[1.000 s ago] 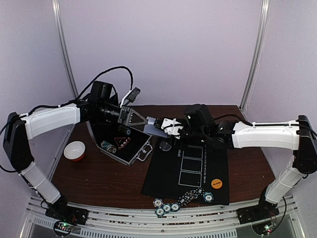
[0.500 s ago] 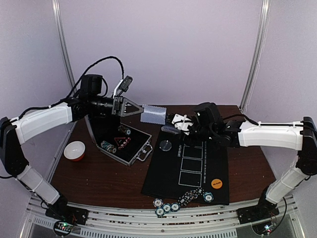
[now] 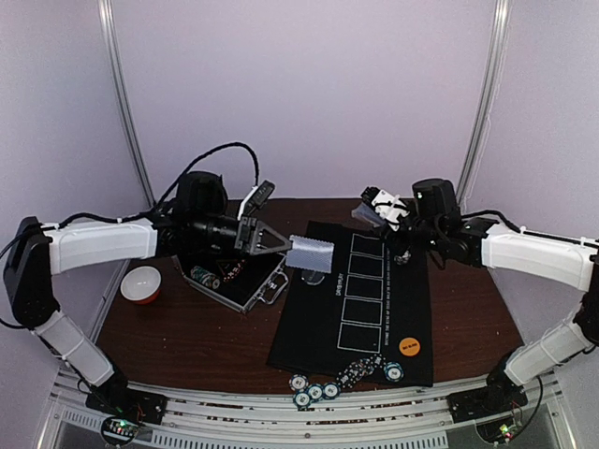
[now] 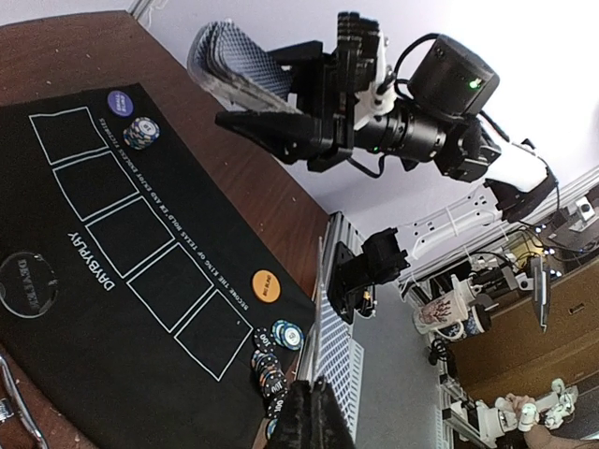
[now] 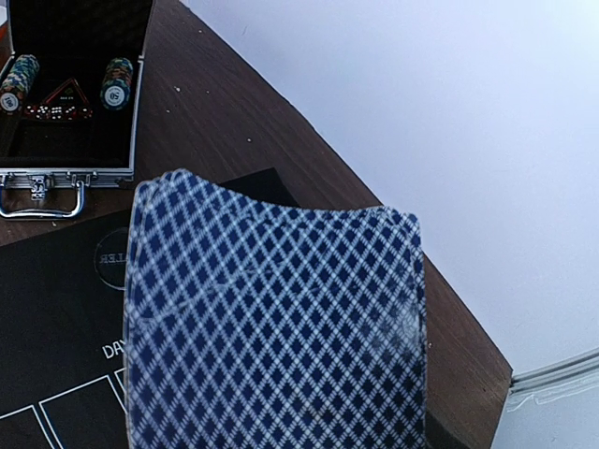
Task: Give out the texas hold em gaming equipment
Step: Distribute the poker card in the big blind area.
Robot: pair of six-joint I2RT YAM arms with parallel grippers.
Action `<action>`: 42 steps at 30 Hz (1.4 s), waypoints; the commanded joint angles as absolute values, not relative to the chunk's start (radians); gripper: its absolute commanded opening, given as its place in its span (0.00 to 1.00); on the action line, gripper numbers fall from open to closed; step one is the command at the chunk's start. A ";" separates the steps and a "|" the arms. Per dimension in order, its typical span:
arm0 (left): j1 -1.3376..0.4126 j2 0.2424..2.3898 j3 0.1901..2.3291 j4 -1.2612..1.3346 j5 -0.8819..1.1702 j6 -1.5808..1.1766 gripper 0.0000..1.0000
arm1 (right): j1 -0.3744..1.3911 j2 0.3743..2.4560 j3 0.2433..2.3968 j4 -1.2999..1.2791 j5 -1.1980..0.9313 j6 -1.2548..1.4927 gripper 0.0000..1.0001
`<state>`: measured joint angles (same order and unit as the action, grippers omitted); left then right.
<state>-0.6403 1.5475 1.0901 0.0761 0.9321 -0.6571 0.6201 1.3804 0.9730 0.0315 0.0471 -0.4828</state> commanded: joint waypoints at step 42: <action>-1.115 2.741 2.121 0.183 0.543 -0.988 0.00 | 0.537 1.197 0.857 -0.046 -0.002 -0.502 0.49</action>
